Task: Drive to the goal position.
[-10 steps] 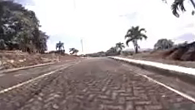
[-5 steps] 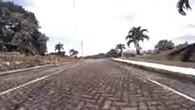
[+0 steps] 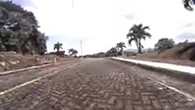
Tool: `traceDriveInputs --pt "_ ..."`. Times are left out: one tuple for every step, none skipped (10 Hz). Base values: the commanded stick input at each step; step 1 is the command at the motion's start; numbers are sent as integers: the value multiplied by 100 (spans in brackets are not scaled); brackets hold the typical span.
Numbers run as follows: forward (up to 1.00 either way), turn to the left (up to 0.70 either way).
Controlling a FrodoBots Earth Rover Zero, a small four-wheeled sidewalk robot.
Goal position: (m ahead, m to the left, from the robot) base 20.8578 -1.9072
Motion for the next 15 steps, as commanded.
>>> traceDriveInputs --pt "100 0" --pt "100 0" --pt "100 0" --pt "100 0" --pt "100 0" --pt "100 0" --pt "100 0" --pt "100 0" --pt "100 0" --pt "100 0" --pt "100 0" --pt "100 0" --pt "100 0" --pt "100 0" --pt "100 0"
